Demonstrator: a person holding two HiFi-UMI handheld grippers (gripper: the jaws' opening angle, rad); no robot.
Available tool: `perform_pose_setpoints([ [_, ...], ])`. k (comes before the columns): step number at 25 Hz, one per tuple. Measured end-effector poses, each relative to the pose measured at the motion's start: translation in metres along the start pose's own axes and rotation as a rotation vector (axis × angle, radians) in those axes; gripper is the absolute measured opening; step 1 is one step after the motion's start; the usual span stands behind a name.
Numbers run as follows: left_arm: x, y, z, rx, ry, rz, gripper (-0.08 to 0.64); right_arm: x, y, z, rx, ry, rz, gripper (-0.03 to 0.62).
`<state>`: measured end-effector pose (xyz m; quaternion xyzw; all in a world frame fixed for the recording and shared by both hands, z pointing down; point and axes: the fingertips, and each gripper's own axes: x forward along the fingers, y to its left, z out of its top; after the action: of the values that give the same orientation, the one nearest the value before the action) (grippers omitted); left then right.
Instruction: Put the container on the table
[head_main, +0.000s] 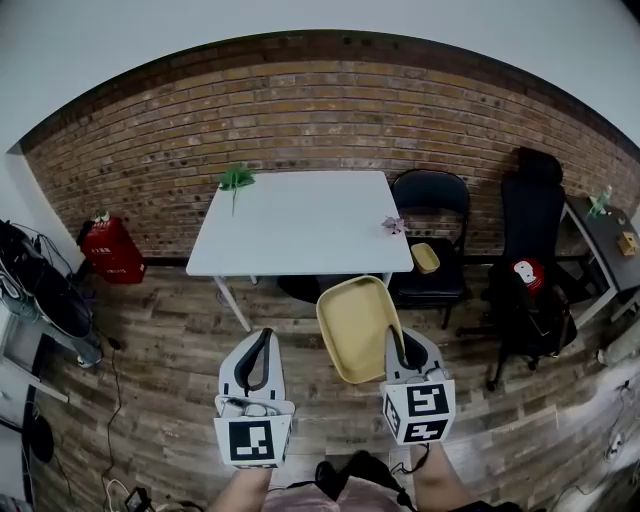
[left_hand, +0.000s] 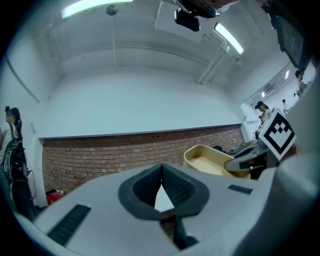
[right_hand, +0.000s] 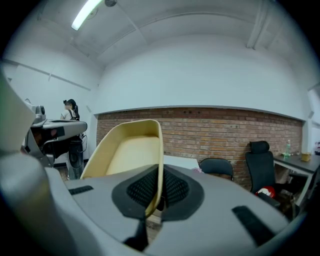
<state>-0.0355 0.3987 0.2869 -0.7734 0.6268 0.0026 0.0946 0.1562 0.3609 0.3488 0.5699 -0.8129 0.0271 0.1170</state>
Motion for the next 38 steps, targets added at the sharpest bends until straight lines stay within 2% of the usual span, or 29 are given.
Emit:
perform_pose_setpoints([
  [10, 0.042, 0.013, -0.031, 0.012, 0.032, -0.01, 0.011, 0.051, -0.01, -0.009, 0.015, 0.015, -0.008, 0.003],
  [19, 0.122, 0.03, -0.063, 0.017, 0.079, -0.006, 0.011, 0.14, -0.034, -0.015, 0.039, 0.054, 0.022, 0.003],
  [29, 0.233, 0.056, -0.088, 0.018, 0.134, 0.046, 0.011, 0.261, -0.064, -0.005, 0.042, 0.09, 0.102, 0.003],
  [38, 0.294, 0.072, -0.084, 0.051, 0.113, 0.103, 0.011, 0.326, -0.086, 0.012, 0.04, 0.071, 0.147, 0.003],
])
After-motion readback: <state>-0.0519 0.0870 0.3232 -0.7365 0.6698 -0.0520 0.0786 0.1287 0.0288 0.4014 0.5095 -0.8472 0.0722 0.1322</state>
